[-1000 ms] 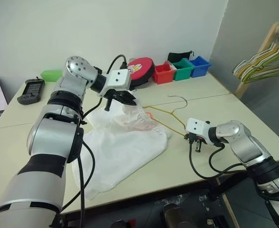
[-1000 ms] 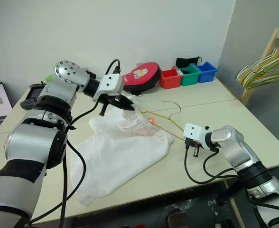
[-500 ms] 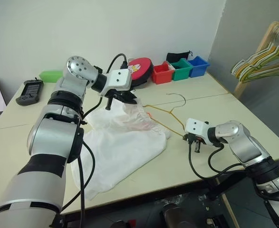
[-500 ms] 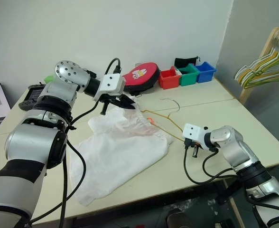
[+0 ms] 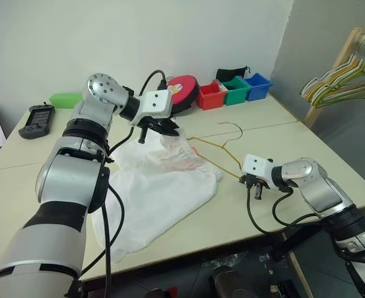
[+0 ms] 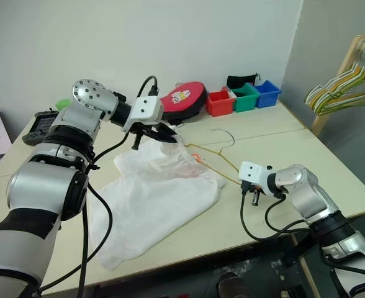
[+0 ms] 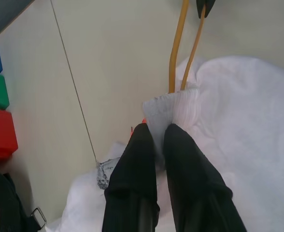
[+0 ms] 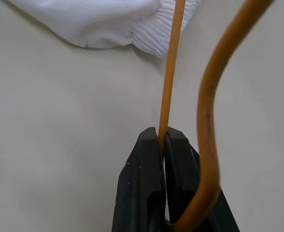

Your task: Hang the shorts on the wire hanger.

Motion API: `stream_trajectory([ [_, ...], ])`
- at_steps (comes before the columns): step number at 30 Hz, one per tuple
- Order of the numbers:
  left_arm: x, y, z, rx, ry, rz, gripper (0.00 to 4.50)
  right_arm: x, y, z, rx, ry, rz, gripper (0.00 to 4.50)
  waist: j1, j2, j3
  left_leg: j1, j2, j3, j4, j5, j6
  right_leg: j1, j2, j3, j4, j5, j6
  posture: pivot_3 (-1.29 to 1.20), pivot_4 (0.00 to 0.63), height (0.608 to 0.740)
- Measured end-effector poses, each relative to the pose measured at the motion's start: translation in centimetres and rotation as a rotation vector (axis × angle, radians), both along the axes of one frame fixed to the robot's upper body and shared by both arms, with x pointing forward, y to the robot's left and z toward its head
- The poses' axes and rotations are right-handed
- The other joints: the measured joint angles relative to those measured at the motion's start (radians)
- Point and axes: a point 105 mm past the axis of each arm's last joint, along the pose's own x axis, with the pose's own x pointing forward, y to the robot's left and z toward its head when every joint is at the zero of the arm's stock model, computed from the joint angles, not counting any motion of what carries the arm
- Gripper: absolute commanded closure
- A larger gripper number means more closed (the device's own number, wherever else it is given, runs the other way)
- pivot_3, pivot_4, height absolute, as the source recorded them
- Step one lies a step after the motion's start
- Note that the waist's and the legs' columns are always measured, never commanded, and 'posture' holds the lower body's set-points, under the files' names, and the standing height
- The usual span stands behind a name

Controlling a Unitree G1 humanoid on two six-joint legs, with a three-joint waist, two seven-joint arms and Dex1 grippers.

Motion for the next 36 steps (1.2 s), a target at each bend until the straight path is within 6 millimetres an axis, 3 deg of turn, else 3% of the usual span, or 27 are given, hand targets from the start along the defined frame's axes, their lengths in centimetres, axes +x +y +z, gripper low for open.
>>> stream_trajectory([
  [4, 0.3, 0.0, 0.1, -0.009, -0.018, 0.018, 2.26, 0.0, -0.1, -0.1, -0.001, 0.003, -0.002, 4.5, 0.0, 0.0, 0.0, 0.0, 0.0, 0.0, 0.0, 0.0, 0.0, 0.0, 0.0, 0.0, 0.0, 0.0, 0.0, -0.21, 0.014, 0.74],
  [6, 0.3, 0.0, 0.1, -0.001, -0.018, 0.018, 2.26, 0.0, -0.1, -0.1, -0.001, 0.005, -0.003, 4.5, 0.0, 0.0, 0.0, 0.0, 0.0, 0.0, 0.0, 0.0, 0.0, 0.0, 0.0, 0.0, 0.0, 0.0, 0.0, -0.21, 0.014, 0.74],
  [10, 0.2, 0.0, 0.0, 0.005, -0.014, 0.013, 2.89, 0.1, -0.1, -0.1, -0.001, 0.004, -0.001, 4.5, 0.0, 0.0, 0.0, 0.0, 0.0, 0.0, 0.0, 0.0, 0.0, 0.0, 0.0, 0.0, 0.0, 0.0, 0.0, -0.21, 0.013, 0.74],
  [17, -0.1, 0.1, -0.1, 0.017, 0.005, -0.005, 4.48, 0.2, -0.2, -0.1, -0.002, 0.003, -0.003, 4.5, 0.0, 0.0, 0.0, 0.0, 0.0, 0.0, 0.0, 0.0, 0.0, 0.0, 0.0, 0.0, 0.0, 0.0, 0.0, -0.2, 0.006, 0.74],
  [29, -0.2, 0.0, -0.2, 0.02, 0.013, -0.013, 4.5, 0.3, -0.4, -0.4, -0.003, -0.001, 0.009, 4.5, 0.0, 0.0, 0.0, 0.0, 0.0, 0.0, 0.0, 0.0, 0.0, 0.0, 0.0, 0.0, 0.0, 0.0, 0.0, -0.2, 0.0, 0.74],
  [31, -0.1, 0.0, -0.2, 0.017, 0.011, -0.009, 3.79, 0.3, -0.4, -0.4, -0.002, -0.003, 0.011, 4.5, 0.0, 0.0, 0.0, 0.0, 0.0, 0.0, 0.0, 0.0, 0.0, 0.0, 0.0, 0.0, 0.0, 0.0, 0.0, -0.2, 0.0, 0.74],
  [36, 0.1, 0.3, 0.2, -0.009, 0.007, 0.019, 2.77, 0.4, -1.0, -1.0, -0.025, 0.017, -0.007, 4.5, 0.0, 0.0, 0.0, 0.0, 0.0, 0.0, 0.0, 0.0, 0.0, 0.0, 0.0, 0.0, 0.0, 0.0, 0.0, -0.2, 0.0, 0.74],
])
